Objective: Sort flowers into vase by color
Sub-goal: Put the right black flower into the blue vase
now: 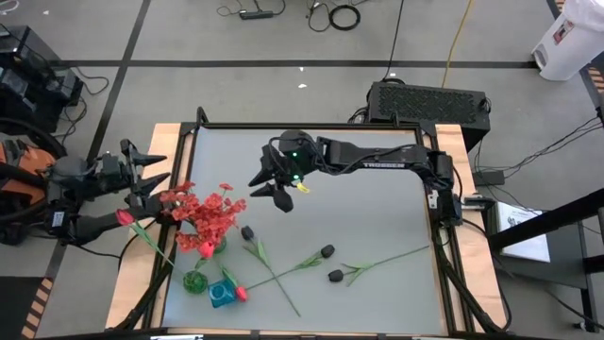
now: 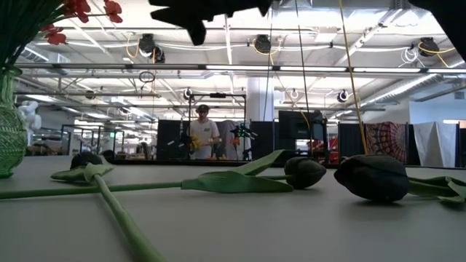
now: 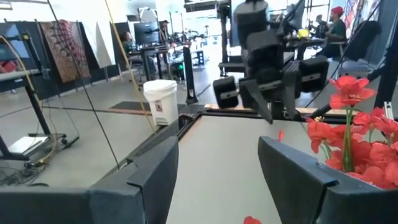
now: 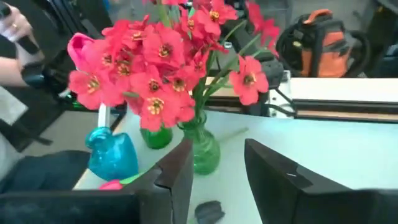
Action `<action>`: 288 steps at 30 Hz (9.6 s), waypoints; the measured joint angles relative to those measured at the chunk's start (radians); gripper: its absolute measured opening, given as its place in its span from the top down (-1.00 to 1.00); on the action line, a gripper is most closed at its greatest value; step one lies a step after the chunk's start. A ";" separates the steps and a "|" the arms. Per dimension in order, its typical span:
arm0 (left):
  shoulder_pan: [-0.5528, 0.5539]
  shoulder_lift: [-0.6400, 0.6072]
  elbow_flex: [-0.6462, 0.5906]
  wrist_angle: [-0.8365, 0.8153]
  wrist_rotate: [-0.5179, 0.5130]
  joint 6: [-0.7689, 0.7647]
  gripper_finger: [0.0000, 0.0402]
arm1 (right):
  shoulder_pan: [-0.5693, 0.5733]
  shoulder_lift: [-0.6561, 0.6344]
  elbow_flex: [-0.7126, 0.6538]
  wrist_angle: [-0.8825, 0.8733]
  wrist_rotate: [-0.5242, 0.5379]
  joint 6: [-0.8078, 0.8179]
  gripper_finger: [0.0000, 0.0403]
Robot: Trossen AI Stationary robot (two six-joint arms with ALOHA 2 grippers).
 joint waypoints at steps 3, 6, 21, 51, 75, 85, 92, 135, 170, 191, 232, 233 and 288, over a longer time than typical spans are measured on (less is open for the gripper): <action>0.000 0.000 -0.001 0.000 0.001 -0.002 -0.14 | 0.017 -0.032 0.001 -0.113 0.063 -0.033 0.32; 0.000 0.000 -0.005 -0.005 0.001 -0.008 -0.14 | 0.032 -0.062 0.000 -0.224 0.127 -0.061 0.32; 0.000 0.001 -0.005 -0.028 0.000 -0.009 -0.14 | 0.192 -0.164 0.000 -0.665 0.338 0.010 0.32; 0.000 0.002 -0.006 -0.034 -0.001 -0.010 -0.14 | 0.692 -0.203 0.000 -1.040 0.965 0.354 0.32; 0.000 0.003 -0.006 -0.034 -0.002 -0.009 -0.14 | 0.760 -0.634 -0.542 -0.597 1.099 0.302 0.32; 0.000 0.003 -0.006 -0.033 -0.002 -0.008 -0.14 | 0.661 -0.976 -1.058 -0.152 0.832 0.268 0.32; 0.000 0.003 -0.006 -0.019 -0.002 -0.008 -0.14 | 0.617 -0.984 -1.157 -0.144 0.644 0.380 0.32; 0.000 0.003 -0.006 -0.027 -0.002 -0.009 -0.14 | 0.647 -0.470 -1.160 -0.001 0.403 0.382 0.32; 0.000 0.003 -0.006 -0.078 -0.001 -0.009 -0.14 | 0.647 -0.423 -1.149 0.005 0.436 0.531 0.37; 0.000 0.003 -0.006 -0.068 -0.001 -0.009 -0.14 | 0.642 -0.418 -1.023 -0.135 0.437 0.443 0.99; 0.000 0.546 -0.067 0.780 0.410 -0.115 -0.14 | 0.350 -0.576 -0.710 0.564 0.945 -0.150 1.00; 0.000 0.574 -0.062 0.794 0.430 -0.116 -0.14 | 0.348 -0.566 -0.710 0.578 0.940 -0.153 1.00; -0.116 1.168 -0.052 1.579 0.641 -0.281 -0.14 | 0.237 -0.430 -0.711 0.867 0.612 -0.056 1.00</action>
